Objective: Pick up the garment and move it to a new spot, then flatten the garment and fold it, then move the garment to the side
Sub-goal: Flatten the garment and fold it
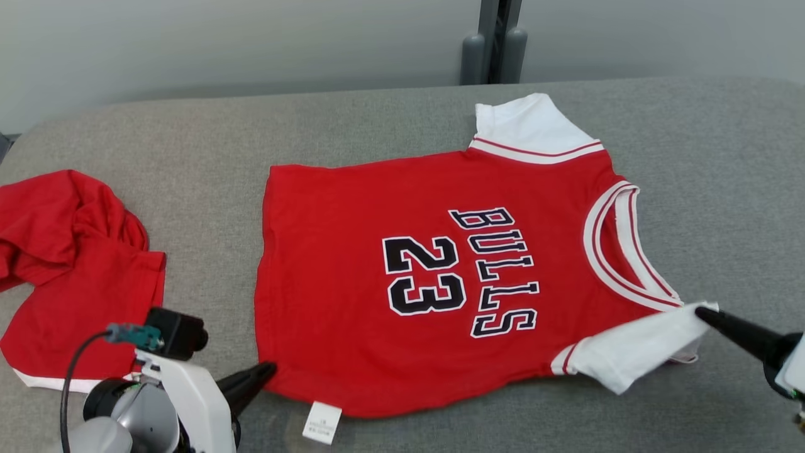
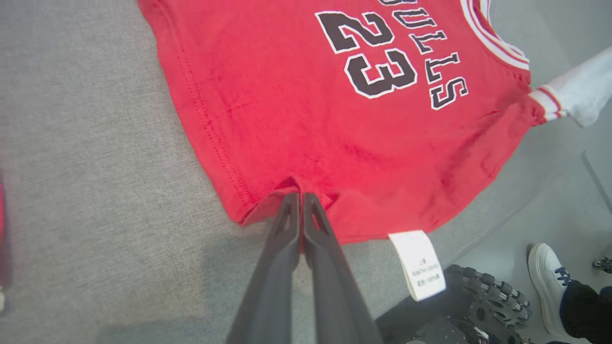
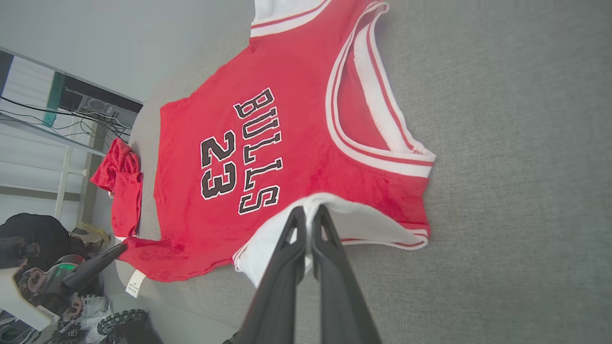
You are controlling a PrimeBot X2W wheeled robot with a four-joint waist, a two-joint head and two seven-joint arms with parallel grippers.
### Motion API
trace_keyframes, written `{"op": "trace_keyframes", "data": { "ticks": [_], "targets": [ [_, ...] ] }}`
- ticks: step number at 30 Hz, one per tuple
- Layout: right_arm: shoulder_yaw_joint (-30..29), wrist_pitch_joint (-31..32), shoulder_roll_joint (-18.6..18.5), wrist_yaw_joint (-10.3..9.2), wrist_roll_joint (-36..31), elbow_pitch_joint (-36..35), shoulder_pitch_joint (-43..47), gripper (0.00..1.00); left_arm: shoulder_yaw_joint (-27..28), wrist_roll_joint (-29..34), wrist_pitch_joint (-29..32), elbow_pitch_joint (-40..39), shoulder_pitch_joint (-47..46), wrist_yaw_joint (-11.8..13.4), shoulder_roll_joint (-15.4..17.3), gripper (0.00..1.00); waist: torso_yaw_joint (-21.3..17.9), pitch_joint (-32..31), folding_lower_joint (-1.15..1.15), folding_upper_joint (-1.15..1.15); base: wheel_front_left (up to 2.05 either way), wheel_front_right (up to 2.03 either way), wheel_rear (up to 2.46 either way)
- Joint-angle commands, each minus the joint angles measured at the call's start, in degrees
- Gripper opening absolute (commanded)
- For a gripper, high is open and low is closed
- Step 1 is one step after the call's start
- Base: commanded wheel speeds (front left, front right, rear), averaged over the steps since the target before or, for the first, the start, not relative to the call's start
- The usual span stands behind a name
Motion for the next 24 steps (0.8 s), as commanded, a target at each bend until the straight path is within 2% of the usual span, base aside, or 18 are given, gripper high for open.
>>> {"op": "trace_keyframes", "data": {
  "ticks": [1, 13, 24],
  "targets": [
    [0.53, -1.02, -0.68, 0.00, -0.43, 0.88, -1.87, 0.00, 0.70, -0.88, 0.07, 0.57, -1.20, -0.40, -0.47, 0.00, 0.41, 1.24, 0.00, 0.00, 0.00, 0.00, 0.00],
    [3.73, -6.41, -3.35, 0.00, -2.46, 7.56, -9.45, 0.00, 2.72, -2.20, -0.88, 5.21, -5.48, -0.98, -4.11, 0.00, 1.41, 5.43, 0.00, 0.00, 0.00, 0.00, 0.00],
    [7.05, -12.72, -4.98, 0.00, -2.73, 12.77, -13.87, 0.00, 3.46, -1.30, -1.80, 8.79, -8.02, 0.03, -6.27, 0.00, 1.48, 7.85, 0.00, 0.00, 0.00, 0.00, 0.00]
  ]
}}
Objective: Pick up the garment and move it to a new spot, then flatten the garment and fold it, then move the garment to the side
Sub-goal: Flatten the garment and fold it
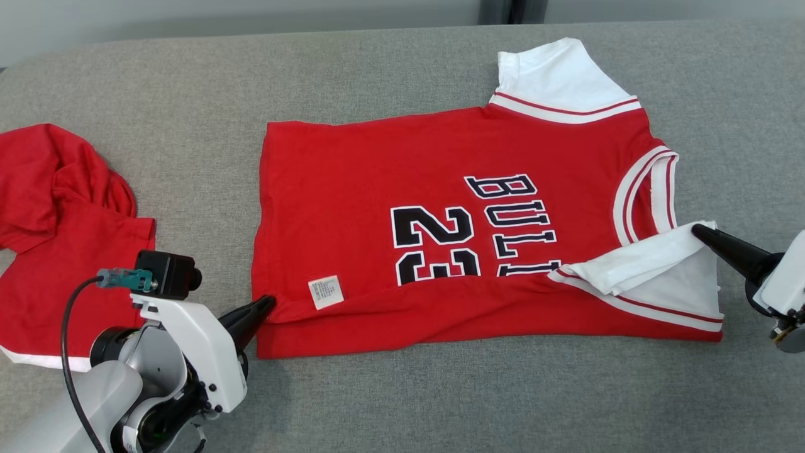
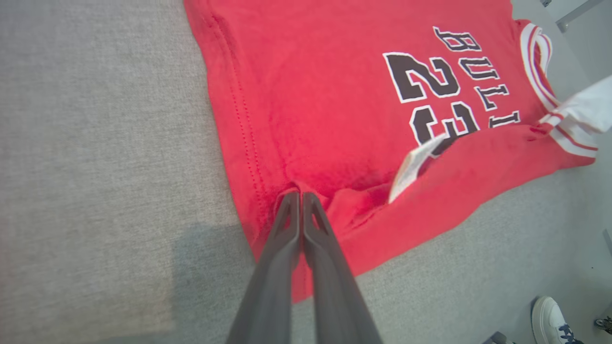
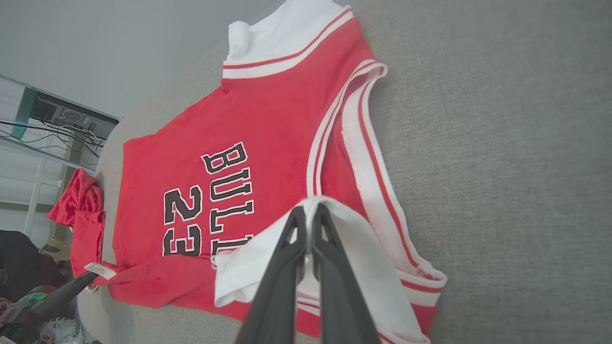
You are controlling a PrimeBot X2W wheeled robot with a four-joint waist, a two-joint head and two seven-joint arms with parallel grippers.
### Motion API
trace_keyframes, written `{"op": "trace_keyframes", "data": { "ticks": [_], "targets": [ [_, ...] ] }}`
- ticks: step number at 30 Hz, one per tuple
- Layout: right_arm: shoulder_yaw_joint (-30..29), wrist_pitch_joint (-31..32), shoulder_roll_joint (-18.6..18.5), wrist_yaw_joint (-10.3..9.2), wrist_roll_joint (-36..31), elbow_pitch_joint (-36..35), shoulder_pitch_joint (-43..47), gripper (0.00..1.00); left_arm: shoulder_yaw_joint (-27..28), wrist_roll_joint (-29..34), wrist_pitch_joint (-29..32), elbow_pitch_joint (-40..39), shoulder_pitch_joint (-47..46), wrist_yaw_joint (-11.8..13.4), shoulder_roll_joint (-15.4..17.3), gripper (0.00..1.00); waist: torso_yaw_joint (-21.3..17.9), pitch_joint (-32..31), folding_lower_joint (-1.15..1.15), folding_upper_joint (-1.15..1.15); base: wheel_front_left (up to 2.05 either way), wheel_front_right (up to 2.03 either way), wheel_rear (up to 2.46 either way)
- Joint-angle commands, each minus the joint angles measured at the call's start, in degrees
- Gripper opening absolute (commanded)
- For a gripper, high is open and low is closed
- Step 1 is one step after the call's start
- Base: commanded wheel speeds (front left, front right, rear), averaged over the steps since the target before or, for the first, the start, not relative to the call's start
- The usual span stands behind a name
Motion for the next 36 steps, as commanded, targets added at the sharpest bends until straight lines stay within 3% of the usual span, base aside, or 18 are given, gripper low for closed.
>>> {"op": "trace_keyframes", "data": {
  "ticks": [1, 19, 36],
  "targets": [
    [0.16, -0.70, -0.56, 0.00, 0.11, 0.46, -0.62, 0.00, 0.25, 0.28, -0.27, 0.26, -0.90, 0.15, -0.08, 0.00, 0.02, 0.16, 0.00, 0.00, 0.00, 0.00, 0.00],
    [6.53, -12.53, -4.83, 0.00, 2.63, 6.56, -4.46, 0.00, -0.52, 4.43, -3.42, 5.56, -5.13, 0.02, -3.41, 0.00, 0.73, 1.91, 0.00, 0.00, 0.00, 0.00, 0.00],
    [12.18, -20.53, -8.36, 0.00, 7.13, 11.09, -5.77, 0.00, -1.40, 5.28, -4.61, 8.93, -6.64, -1.83, -5.43, 0.00, 1.31, 2.68, 0.00, 0.00, 0.00, 0.00, 0.00]
  ]
}}
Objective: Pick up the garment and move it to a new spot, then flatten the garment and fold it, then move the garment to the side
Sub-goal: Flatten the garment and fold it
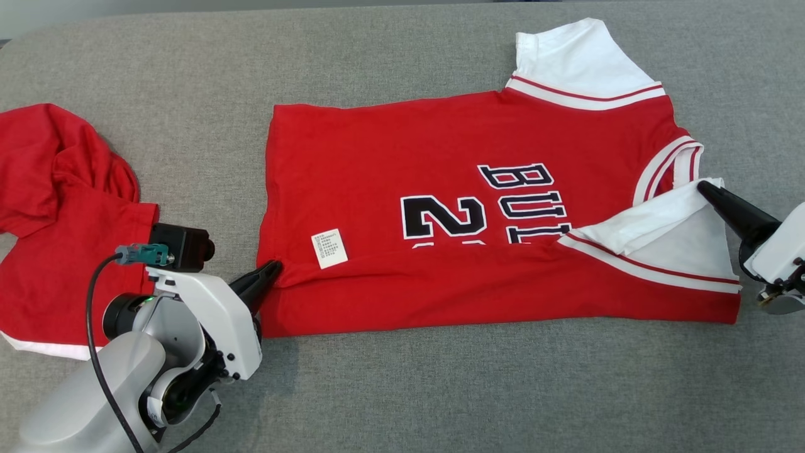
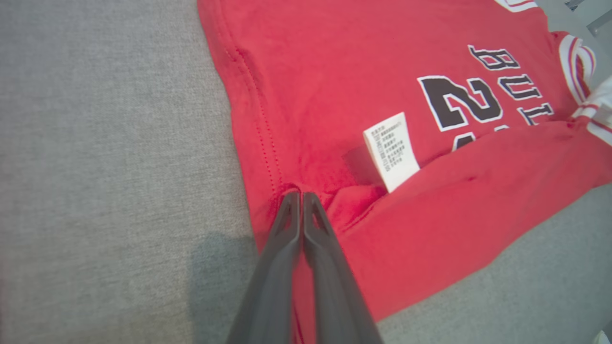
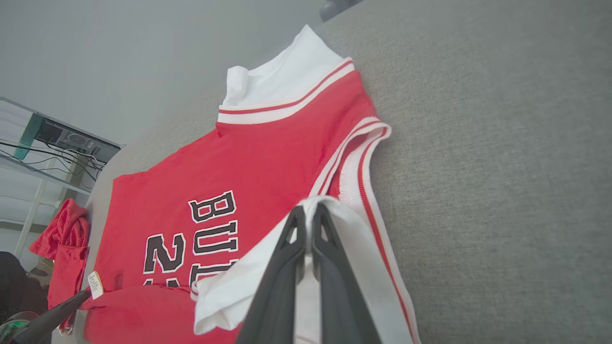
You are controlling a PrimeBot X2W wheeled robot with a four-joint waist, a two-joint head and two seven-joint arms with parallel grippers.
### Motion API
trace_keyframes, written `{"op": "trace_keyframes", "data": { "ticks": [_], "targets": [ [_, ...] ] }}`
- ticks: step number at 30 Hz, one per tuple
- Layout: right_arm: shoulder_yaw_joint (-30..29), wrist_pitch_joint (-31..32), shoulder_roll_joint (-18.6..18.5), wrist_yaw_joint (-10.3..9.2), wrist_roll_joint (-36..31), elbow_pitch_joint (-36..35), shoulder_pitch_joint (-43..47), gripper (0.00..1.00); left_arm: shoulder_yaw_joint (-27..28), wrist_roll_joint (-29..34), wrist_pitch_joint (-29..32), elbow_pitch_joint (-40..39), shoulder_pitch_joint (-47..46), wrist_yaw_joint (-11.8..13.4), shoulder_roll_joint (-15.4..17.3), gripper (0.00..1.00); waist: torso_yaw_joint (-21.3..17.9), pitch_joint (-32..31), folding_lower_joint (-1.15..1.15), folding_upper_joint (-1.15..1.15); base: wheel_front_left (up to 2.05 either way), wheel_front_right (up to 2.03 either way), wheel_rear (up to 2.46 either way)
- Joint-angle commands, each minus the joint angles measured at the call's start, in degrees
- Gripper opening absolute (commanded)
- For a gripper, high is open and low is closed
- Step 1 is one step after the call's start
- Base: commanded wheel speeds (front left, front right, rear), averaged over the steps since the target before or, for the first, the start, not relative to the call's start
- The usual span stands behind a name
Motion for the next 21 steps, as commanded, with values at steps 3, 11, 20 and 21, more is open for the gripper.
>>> {"op": "trace_keyframes", "data": {
  "ticks": [3, 11, 20, 21],
  "targets": [
    [-0.76, -3.55, 0.35, 0.01, 1.59, 1.51, -0.84, 1.00, 0.07, 0.63, -0.76, 0.72, -0.88, -0.28, -0.12, 0.48, -0.06, -0.26, 0.00, 0.00, 0.00, 0.00, 0.00],
    [0.31, -7.06, 0.84, 0.01, 3.85, 2.82, 0.60, 1.00, 1.68, -0.29, -3.89, 2.82, 0.23, 0.73, -1.47, 1.00, -0.35, -1.86, 0.00, 0.00, 0.00, 0.00, 0.00],
    [1.48, -15.79, 1.02, 0.01, 5.21, 1.10, 4.36, 1.00, 5.34, 0.64, -13.75, 5.66, 2.37, 3.26, -3.27, 1.00, -1.32, -5.72, 0.00, 0.00, 0.00, 0.00, 0.00],
    [1.91, -17.26, 1.07, 0.01, 4.83, 0.48, 5.03, 1.00, 5.77, 0.66, -15.03, 5.89, 2.79, 3.61, -3.56, 1.00, -1.48, -6.17, 0.00, 0.00, 0.00, 0.00, 0.00]
  ]
}}
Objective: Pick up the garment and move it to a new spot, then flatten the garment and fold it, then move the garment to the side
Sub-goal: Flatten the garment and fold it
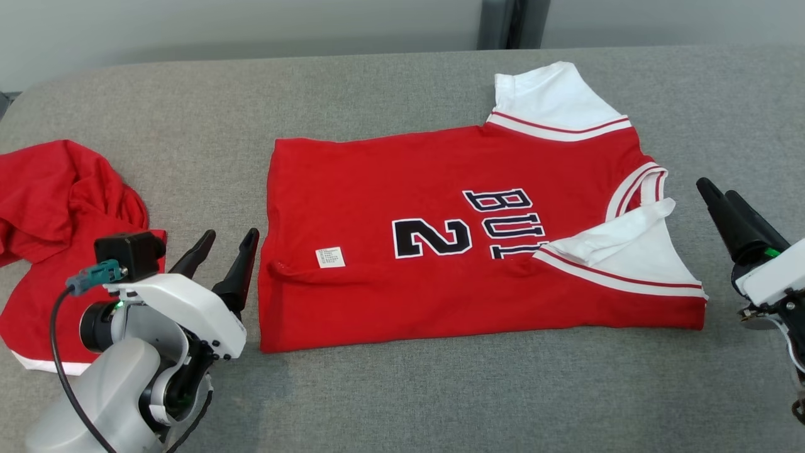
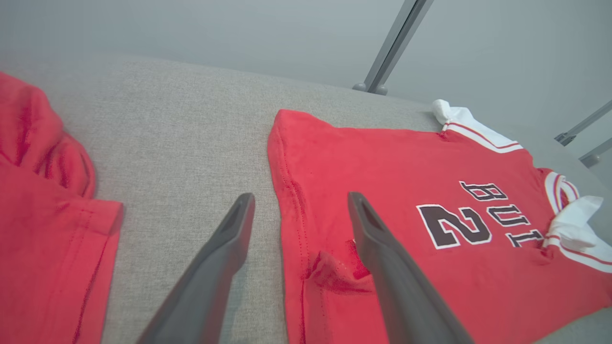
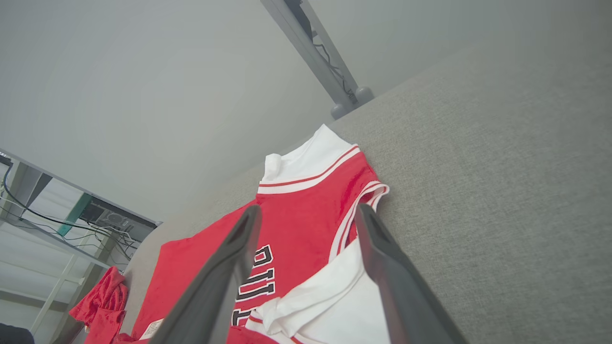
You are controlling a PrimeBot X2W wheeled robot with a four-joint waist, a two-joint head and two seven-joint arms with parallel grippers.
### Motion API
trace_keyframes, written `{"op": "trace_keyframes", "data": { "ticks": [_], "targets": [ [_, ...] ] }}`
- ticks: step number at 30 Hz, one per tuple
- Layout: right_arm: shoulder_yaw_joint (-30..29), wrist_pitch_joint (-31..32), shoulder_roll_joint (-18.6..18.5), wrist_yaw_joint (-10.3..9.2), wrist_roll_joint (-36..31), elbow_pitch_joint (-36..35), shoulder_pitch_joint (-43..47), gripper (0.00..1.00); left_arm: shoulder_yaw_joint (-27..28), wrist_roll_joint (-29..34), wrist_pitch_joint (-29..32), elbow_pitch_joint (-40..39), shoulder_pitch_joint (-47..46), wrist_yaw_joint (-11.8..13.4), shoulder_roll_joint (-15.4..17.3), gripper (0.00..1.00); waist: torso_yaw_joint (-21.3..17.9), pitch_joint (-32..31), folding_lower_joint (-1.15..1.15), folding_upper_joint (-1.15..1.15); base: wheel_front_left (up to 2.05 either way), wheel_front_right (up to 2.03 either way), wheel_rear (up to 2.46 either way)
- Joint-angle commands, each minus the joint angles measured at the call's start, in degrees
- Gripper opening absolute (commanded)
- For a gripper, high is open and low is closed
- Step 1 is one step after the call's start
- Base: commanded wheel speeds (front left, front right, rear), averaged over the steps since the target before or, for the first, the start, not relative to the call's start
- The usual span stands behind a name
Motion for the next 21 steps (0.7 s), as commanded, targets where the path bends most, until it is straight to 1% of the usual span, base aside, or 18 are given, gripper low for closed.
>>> {"op": "trace_keyframes", "data": {
  "ticks": [1, 2, 3, 5, 6, 8, 12, 16, 21],
  "targets": [
    [0.62, -2.18, 0.04, 0.02, -0.65, -0.91, 1.47, 1.00, 0.63, 0.38, -1.77, 0.25, 1.01, 0.48, -0.44, 1.00, -0.56, -1.12, 0.00, 0.00, 0.00, 0.00, 0.00],
    [1.13, -3.74, -0.03, 0.02, -1.22, -1.60, 2.28, 1.00, 1.02, 0.39, -3.10, 0.27, 1.49, 0.73, -0.81, 1.00, -0.73, -1.51, 0.00, 0.00, 0.00, 0.00, 0.00],
    [2.03, -6.94, -0.20, 0.02, -2.45, -2.62, 3.96, 1.00, 1.38, 0.61, -5.48, 0.17, 2.46, 0.56, -1.63, 1.00, -1.03, -2.23, 0.00, 0.00, 0.00, 0.00, 0.00],
    [3.15, -10.09, -0.36, 0.02, -4.53, -3.53, 5.71, 1.00, 1.43, 0.94, -7.38, 0.46, 3.58, 0.63, -2.21, 1.00, -1.32, -2.91, 0.00, 0.00, 0.00, 0.00, 0.00],
    [4.29, -13.10, -0.07, 0.02, -6.01, -4.13, 7.53, 1.00, 1.52, 1.73, -8.96, 1.05, 4.64, 1.24, -2.99, 1.00, -1.60, -3.60, 0.00, 0.00, 0.00, 0.00, 0.00],
    [4.83, -15.77, 0.56, 0.02, -7.19, -4.23, 9.20, 1.00, 2.08, 1.98, -10.10, 1.58, 5.97, 1.43, -4.32, 1.00, -1.87, -4.31, 0.00, 0.00, 0.00, 0.00, 0.00],
    [5.30, -21.11, 1.87, 0.02, -6.84, -4.96, 12.04, 1.00, 4.13, 4.19, -11.41, 1.83, 8.26, -0.24, -7.42, 1.00, -2.02, -5.55, 0.00, 0.00, 0.00, 0.00, 0.00],
    [6.75, -27.13, 1.03, 0.02, -9.86, -5.04, 14.49, 1.00, 9.42, 10.96, -11.49, 1.09, 11.31, -0.36, -10.54, 1.00, -2.30, -6.58, 0.00, 0.00, 0.00, 0.00, 0.00],
    [8.06, -31.75, 0.80, 0.02, -13.31, -4.42, 16.28, 1.00, 17.80, 19.40, -11.52, -1.25, 16.24, -2.37, -14.23, 1.00, -2.52, -7.49, 0.00, 0.00, 0.00, 0.00, 0.00]
  ]
}}
